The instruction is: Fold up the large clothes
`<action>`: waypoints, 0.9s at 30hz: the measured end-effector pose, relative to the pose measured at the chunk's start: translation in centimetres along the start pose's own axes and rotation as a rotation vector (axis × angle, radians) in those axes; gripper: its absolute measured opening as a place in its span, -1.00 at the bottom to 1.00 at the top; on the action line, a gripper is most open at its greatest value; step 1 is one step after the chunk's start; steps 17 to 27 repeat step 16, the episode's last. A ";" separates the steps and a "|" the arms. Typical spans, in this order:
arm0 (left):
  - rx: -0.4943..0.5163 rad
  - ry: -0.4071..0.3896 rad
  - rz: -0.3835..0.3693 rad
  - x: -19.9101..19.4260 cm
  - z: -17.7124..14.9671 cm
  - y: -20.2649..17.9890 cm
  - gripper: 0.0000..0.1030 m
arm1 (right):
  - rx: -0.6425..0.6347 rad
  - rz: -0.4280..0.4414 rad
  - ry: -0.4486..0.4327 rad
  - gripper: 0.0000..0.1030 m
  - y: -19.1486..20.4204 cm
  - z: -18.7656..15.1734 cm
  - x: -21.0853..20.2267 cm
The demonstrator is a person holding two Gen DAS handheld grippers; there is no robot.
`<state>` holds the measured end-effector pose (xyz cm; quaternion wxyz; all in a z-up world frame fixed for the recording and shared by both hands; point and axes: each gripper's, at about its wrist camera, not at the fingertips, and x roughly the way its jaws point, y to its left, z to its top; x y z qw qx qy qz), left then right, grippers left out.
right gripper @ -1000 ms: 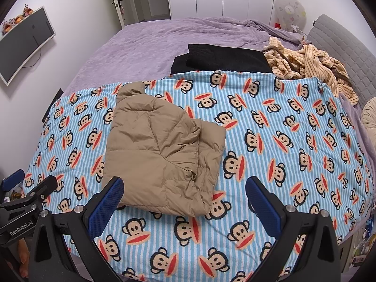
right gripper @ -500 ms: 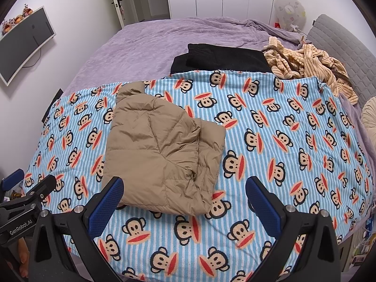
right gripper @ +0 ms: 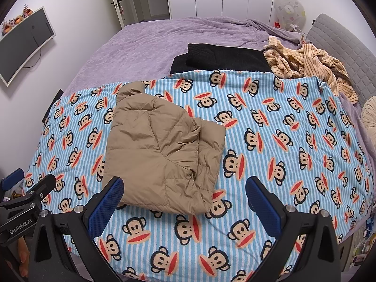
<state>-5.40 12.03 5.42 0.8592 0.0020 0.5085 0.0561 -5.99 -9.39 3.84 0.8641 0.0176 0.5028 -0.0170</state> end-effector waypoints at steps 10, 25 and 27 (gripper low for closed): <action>-0.001 -0.003 -0.001 0.0 -0.1 -0.2 0.99 | -0.001 -0.001 0.001 1.00 0.1 0.0 0.0; -0.004 -0.014 -0.003 -0.2 0.4 0.3 0.99 | 0.001 -0.002 -0.001 1.00 0.1 -0.1 0.0; -0.004 -0.014 -0.003 -0.2 0.4 0.3 0.99 | 0.001 -0.002 -0.001 1.00 0.1 -0.1 0.0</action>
